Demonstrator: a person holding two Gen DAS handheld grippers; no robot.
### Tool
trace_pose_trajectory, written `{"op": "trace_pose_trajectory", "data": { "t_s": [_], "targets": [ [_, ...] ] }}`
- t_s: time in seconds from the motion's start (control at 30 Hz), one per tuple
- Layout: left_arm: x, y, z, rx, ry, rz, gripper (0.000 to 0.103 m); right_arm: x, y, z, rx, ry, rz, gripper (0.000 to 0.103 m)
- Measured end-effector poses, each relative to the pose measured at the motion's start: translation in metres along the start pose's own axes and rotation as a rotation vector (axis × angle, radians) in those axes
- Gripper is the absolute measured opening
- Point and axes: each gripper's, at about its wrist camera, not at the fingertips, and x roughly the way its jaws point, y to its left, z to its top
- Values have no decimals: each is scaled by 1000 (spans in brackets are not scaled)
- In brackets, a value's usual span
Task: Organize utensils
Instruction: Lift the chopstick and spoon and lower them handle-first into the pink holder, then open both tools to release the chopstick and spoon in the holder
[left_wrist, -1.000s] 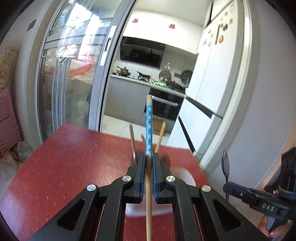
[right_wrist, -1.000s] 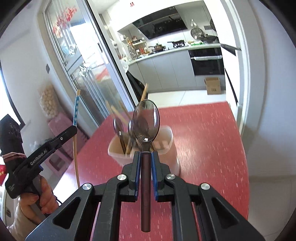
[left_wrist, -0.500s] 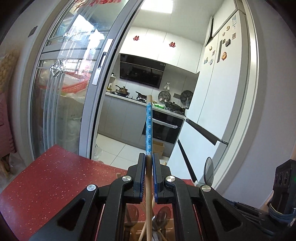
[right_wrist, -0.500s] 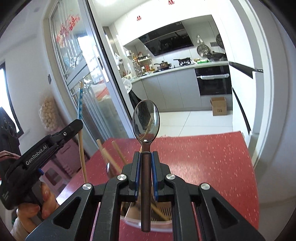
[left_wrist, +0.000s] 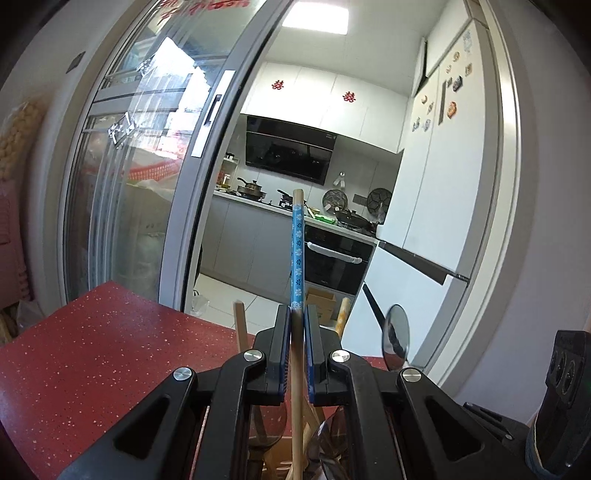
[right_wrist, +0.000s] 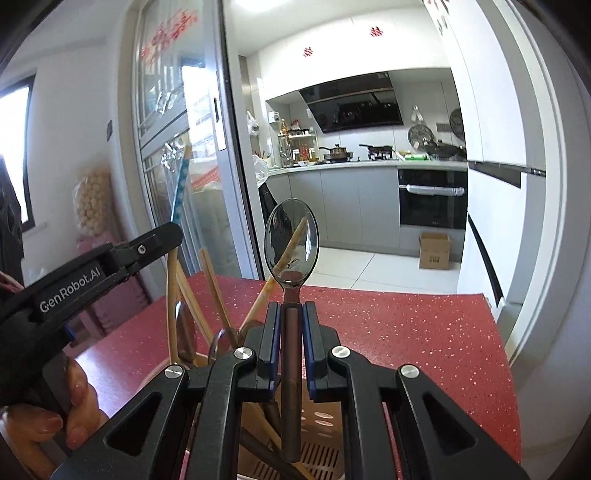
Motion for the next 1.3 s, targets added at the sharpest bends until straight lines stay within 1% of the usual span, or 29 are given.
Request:
{"op": "trace_pose_trajectory", "data": {
  "t_s": [0.27,0.4,0.53,0.7,0.77,0.8,0.83,0.97,1.03,1.1,1.17,1.23,1.3],
  "targets": [
    [-6,-10,-22,56,12,2,37,-1,7,-24,-80,-1,-20,12],
    [-12,-13,-35,92,40,24,37,-5,8,-31,-95,15,-21,12],
    [-16,-11,-41,105,65,38,37,-9,8,-32,-110,21,-17,13],
    [-22,-10,-42,128,90,56,37,-10,10,-29,-114,62,14,14],
    [-24,-7,-41,122,106,61,37,-8,8,-28,-98,88,28,22],
    [-24,-6,-40,119,112,63,37,-7,7,-28,-87,98,31,30],
    [-25,-5,-40,116,118,62,37,-8,5,-28,-76,103,32,32],
    [-29,-4,-38,131,135,76,37,-10,1,-22,-52,115,36,34],
    [-31,-3,-37,128,148,79,37,-10,-2,-16,-35,119,41,38],
    [-32,0,-36,122,164,80,37,-9,-6,-6,1,120,57,40],
    [-35,2,-35,121,172,89,37,-7,-11,8,52,125,87,43],
    [-37,4,-34,116,179,95,37,3,-18,24,120,157,142,51],
    [-38,7,-33,106,191,98,37,19,-26,36,201,198,181,51]
  ]
}}
